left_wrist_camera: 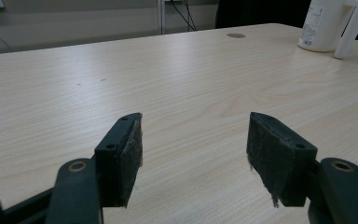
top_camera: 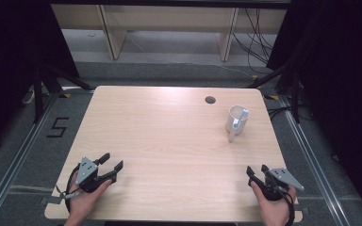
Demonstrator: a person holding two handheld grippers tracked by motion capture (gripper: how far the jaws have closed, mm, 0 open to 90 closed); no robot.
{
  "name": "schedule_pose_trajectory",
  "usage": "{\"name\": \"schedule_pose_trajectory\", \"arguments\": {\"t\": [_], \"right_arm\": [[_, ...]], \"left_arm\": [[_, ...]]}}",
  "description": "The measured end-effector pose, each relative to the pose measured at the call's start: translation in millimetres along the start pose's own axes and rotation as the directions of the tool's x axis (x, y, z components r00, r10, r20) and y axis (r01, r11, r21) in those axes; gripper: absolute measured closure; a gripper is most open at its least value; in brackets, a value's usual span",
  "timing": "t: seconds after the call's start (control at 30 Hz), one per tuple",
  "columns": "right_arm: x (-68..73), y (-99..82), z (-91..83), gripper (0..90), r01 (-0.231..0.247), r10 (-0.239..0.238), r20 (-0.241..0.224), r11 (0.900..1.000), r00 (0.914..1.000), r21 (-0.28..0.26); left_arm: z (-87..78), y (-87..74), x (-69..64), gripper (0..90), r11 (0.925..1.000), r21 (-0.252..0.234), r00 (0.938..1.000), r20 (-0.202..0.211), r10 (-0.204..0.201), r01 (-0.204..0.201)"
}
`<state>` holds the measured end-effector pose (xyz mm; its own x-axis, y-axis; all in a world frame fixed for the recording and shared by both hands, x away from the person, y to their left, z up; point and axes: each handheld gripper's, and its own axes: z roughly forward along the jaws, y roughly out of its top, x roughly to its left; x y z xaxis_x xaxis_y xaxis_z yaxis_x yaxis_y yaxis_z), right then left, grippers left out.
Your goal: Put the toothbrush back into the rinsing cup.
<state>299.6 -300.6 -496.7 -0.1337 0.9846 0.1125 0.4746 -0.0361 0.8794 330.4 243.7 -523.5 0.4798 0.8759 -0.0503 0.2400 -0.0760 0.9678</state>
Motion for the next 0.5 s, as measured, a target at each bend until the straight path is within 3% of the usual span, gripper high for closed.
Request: {"name": "schedule_pose_trajectory", "arguments": {"t": [0.13,0.17,0.2,0.23,0.33,0.37,0.4,0.43,0.5], "right_arm": [[-6.3,-1.6,-1.8,41.1,0.030,-0.030,0.000,0.9987,0.9996,-0.041],[-8.0,-1.2,-4.8,41.1,0.000,0.000,0.002,0.9996,1.0000,-0.029],[-11.8,-0.5,-4.7,41.2,0.014,-0.013,0.010,0.9988,0.9999,-0.048],[-14.1,0.6,-6.5,41.1,0.020,-0.020,0.020,0.9995,0.9996,-0.025],[-18.9,2.7,-9.0,41.1,-0.019,0.019,0.023,0.9991,0.9995,-0.038],[-22.1,3.9,-10.2,41.1,-0.001,0.003,0.036,0.9987,0.9993,-0.051],[-20.7,4.0,-10.8,41.1,-0.037,0.038,0.030,0.9985,0.9988,-0.042],[-24.0,5.0,-11.0,41.1,0.003,-0.002,0.035,0.9992,0.9994,-0.041],[-23.9,7.6,-10.8,41.1,-0.003,0.004,0.029,0.9990,0.9996,-0.045]], "left_arm": [[-1.2,0.4,0.5,35.3,1.0000,0.010,1.0000,-0.002,0.000,0.000],[-0.3,0.2,0.6,35.4,1.0000,0.004,1.0000,0.001,-0.004,0.004],[0.4,0.0,0.7,35.4,1.0000,-0.001,1.0000,0.006,-0.004,0.004],[0.2,0.1,0.7,35.4,1.0000,0.001,1.0000,0.007,-0.002,0.002],[-1.9,0.1,0.9,35.3,1.0000,0.002,1.0000,-0.003,-0.006,0.006],[-2.0,0.1,0.7,35.3,1.0000,0.002,1.0000,-0.005,-0.005,0.005],[-1.8,0.2,0.4,35.3,1.0000,0.005,1.0000,-0.004,-0.004,0.004],[-0.9,0.3,0.1,35.3,1.0000,0.007,1.0000,0.001,-0.001,0.001],[0.1,-0.2,-0.2,35.4,1.0000,-0.006,1.0000,0.003,-0.001,0.001]]}}
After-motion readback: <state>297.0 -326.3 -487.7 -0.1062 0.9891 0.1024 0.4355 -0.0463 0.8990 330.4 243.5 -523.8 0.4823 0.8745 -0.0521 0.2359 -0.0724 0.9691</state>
